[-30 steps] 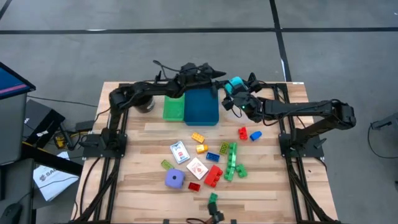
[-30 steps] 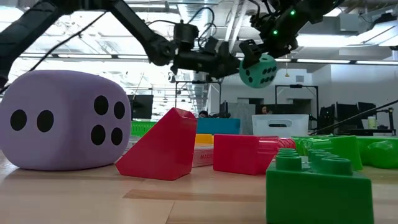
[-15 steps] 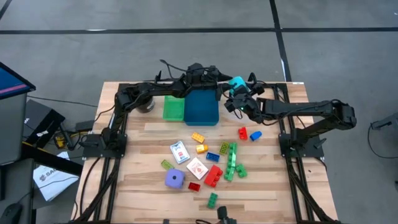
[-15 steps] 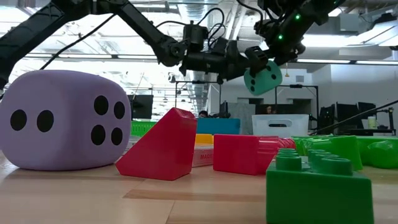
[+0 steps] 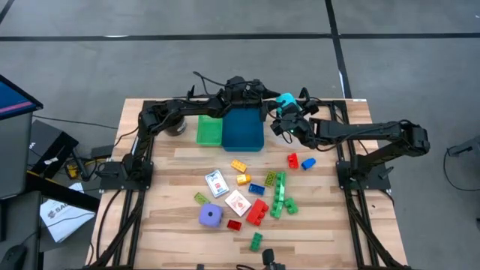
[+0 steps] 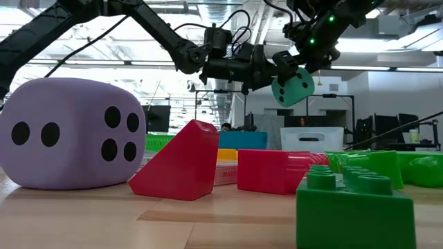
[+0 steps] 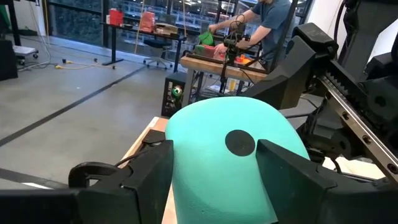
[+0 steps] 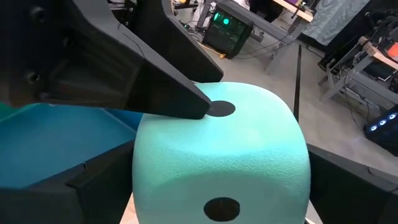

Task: Pick & Place Toys
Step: Put the light blue dice into the transparent bin

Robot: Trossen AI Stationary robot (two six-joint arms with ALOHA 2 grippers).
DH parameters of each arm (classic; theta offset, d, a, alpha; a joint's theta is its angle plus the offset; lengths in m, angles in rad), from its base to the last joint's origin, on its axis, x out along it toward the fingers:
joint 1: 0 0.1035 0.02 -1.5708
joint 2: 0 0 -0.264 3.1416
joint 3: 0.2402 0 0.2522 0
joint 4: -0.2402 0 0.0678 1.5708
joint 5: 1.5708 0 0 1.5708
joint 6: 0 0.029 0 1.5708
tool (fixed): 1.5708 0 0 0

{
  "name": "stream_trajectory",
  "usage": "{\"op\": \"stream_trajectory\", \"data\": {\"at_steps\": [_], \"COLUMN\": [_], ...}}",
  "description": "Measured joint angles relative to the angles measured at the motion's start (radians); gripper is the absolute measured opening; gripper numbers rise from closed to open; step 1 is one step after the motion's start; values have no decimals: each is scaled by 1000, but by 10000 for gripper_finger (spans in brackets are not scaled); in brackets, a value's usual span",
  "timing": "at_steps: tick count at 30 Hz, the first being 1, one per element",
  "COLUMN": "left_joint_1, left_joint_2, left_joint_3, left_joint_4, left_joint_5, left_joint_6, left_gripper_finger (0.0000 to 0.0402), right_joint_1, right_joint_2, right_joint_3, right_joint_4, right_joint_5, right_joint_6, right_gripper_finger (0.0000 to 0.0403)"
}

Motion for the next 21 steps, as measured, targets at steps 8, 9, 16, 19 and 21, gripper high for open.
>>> {"op": "stream_trajectory", "data": {"at_steps": [8,9,16,19,21], "left_joint_1": [-1,-2,-9,-10,-8], "left_joint_2": [0,1,1,2,3], "left_joint_3": [0,0,-1,-3,-5], "left_joint_4": [1,1,-1,-7,-24], "left_joint_5": [0,1,19,29,49], "left_joint_6": [-7,-8,26,29,37], "left_gripper_finger": [223,223,223,223,223], "right_joint_1": [4,7,37,60,78], "right_joint_2": [0,0,0,-6,-7], "right_joint_3": [0,0,0,0,0], "right_joint_4": [6,8,8,-9,-17], "right_joint_5": [11,16,46,21,-12], "right_joint_6": [-30,-40,-118,-190,-241], "right_gripper_finger": [400,400,400,400,399]}}
